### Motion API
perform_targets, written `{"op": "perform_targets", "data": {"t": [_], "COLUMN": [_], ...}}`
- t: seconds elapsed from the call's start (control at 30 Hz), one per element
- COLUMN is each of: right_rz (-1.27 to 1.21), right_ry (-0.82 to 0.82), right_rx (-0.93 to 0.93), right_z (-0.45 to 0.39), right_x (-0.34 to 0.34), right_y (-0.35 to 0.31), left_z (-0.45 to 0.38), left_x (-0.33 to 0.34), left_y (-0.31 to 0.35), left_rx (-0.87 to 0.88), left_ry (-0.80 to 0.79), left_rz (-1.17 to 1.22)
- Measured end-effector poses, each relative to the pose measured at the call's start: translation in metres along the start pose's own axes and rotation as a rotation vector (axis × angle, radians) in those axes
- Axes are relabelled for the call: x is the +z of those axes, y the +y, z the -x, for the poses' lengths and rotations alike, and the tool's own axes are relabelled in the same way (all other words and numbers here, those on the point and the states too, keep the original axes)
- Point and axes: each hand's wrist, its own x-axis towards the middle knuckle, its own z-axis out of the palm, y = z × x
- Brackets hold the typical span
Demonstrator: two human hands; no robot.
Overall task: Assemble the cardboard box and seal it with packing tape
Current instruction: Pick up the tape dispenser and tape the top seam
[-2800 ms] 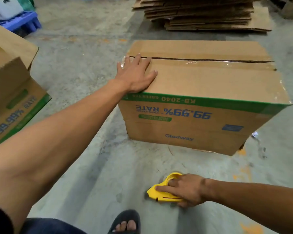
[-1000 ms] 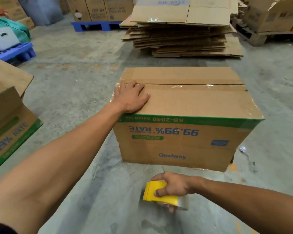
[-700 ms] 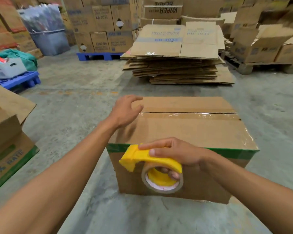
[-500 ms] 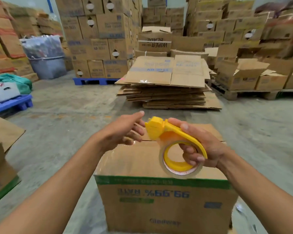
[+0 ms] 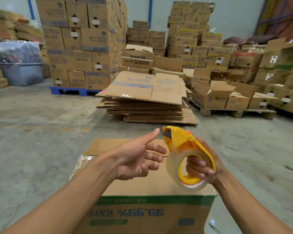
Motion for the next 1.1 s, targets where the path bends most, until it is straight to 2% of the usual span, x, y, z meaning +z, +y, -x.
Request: {"op": "perform_targets", "data": {"t": [0.13, 0.33, 0.6, 0.8, 1.1], "right_rz": [-0.015, 0.098, 0.208, 0.388, 0.537], "right_ry": [0.121, 0.256, 0.293, 0.362, 0.341], "right_rx": [0.010, 0.034, 0.080, 0.172, 0.278], "right_z": [0.008, 0.014, 0.018, 0.010, -0.001], "right_x": [-0.005, -0.004, 0.001, 0.014, 0.022], "right_y": [-0.001, -0.004, -0.010, -0.015, -0.014], "left_z": [-0.002, -0.004, -0.005, -0.011, -0.018], "left_x": [0.007, 0.003, 0.005, -0.007, -0.026], "left_y": [-0.003, -0.005, -0.011, -0.019, -0.030], "left_rx": [-0.008, -0.013, -0.044, 0.004, -0.051], "left_ry": [-0.030, -0.057, -0.028, 0.086, 0.132], "left_rz": [0.112, 0.199, 0.273, 0.131, 0.111]}}
